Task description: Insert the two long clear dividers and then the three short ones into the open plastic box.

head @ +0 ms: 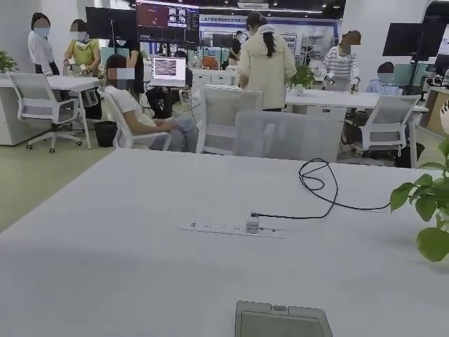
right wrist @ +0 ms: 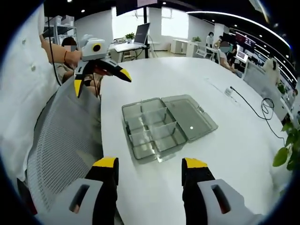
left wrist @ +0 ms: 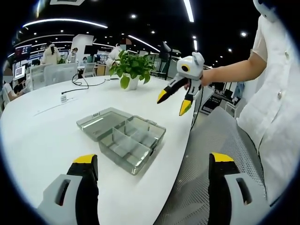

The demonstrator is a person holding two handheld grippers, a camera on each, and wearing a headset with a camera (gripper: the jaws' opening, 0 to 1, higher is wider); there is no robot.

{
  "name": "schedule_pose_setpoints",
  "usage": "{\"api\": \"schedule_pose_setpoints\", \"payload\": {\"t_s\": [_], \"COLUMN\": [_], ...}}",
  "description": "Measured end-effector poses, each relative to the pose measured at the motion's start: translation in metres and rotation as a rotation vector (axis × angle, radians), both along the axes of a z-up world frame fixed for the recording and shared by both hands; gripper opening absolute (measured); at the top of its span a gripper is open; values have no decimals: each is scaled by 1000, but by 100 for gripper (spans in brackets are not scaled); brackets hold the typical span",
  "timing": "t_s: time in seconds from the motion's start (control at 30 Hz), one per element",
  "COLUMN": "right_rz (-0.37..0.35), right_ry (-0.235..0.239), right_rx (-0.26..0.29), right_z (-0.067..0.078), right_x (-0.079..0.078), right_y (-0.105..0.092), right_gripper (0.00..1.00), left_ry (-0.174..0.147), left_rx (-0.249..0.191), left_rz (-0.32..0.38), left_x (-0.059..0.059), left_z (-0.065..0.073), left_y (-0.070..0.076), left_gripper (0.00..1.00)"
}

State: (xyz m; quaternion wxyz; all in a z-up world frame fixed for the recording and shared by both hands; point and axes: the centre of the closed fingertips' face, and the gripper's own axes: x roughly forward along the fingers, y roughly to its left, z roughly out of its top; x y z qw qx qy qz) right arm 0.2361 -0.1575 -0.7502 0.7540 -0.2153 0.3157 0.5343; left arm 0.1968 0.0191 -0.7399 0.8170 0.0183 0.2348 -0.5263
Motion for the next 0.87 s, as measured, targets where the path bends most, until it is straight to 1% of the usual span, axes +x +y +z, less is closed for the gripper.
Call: {"api": "schedule_pose_setpoints", "payload": {"t_s": [0.07,0.13,0.17,0.27,0.33,0.43,0.57,0.67,0.87], "right_rz": [-37,-54,-69,-102,-120,-150,-173,-177,-185], "right_ry": [-2,-10,-11,-15,-5,4,12,22,38], "right_rx": [41,58,75,105,119,153,178,172,176], "right_z": [0,-1,-2,-6,-8,-9,-9,-13,-16], "right_x": [-4,-7,-9,-12,-17,-20,-25,-29,-34], "right_y": [-3,-6,-8,-14,-17,-20,-23,-25,-24], "right_gripper": [59,65,69,75,77,85,88,89,89], "left_ry": [1,0,3,6,11,14,19,23,30], "left_rx": [-1,-6,-8,-1,5,7,4,7,9], "left_rz": [5,8,8,13,17,22,30,32,36], "left_x": [0,0,0,0,0,0,1,0,-1], "left_z": [0,0,0,-2,-5,-7,-9,-11,-15], "left_y": [1,2,2,3,4,5,7,8,9], "left_gripper": [100,100,100,100,100,100,100,100,100]}}
